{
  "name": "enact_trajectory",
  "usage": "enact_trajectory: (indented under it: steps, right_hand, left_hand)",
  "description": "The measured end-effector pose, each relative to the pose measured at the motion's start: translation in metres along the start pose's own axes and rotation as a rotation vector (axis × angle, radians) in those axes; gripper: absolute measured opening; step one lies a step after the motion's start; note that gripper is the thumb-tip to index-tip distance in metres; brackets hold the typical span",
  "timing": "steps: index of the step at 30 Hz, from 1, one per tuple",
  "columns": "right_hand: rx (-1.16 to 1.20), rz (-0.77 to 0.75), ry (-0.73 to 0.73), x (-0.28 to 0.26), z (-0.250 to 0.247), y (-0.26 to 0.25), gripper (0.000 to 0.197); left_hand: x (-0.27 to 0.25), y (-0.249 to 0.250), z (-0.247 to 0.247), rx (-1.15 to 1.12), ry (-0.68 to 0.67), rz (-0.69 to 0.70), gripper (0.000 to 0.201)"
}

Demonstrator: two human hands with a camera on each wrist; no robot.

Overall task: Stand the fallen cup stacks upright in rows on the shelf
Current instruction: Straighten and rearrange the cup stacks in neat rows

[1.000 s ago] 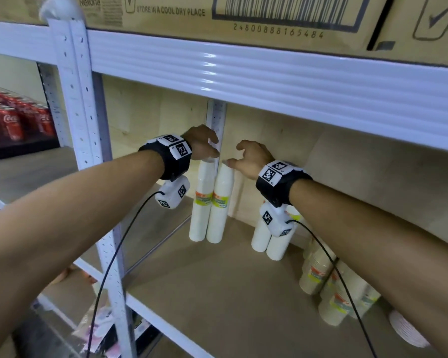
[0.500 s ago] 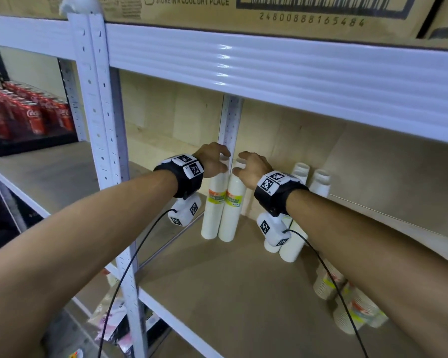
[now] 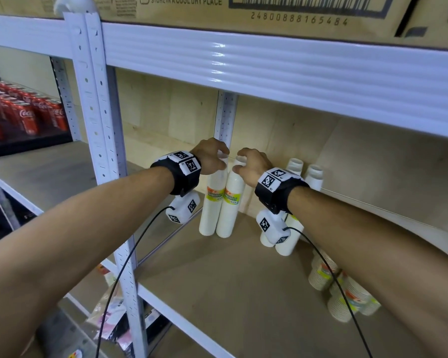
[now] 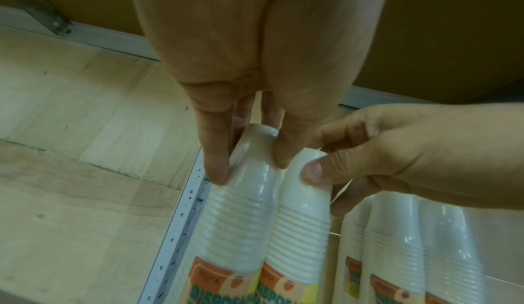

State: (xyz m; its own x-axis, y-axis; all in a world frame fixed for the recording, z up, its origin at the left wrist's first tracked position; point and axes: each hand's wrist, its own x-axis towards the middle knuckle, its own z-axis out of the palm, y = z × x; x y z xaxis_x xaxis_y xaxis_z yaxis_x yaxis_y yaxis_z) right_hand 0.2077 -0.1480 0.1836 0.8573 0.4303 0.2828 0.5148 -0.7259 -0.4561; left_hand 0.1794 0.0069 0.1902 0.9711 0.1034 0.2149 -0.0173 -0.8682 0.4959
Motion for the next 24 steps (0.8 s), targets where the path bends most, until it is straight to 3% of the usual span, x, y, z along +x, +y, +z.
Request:
enact_trajectory:
  steps: [12,24]
  right_hand:
    - [-0.070,0.093,0.033,-0.027,-0.055,0.017,0.054]
    - [-0.091,0.208,0.009,-0.057,-0.092,0.050,0.042]
  left_hand:
    - [-0.007,0.053,-0.003,-0.095,-0.146,0.094,0.034]
    - [-0.005,0.102,0.025,-0.087,-0.232,0.182,0.031]
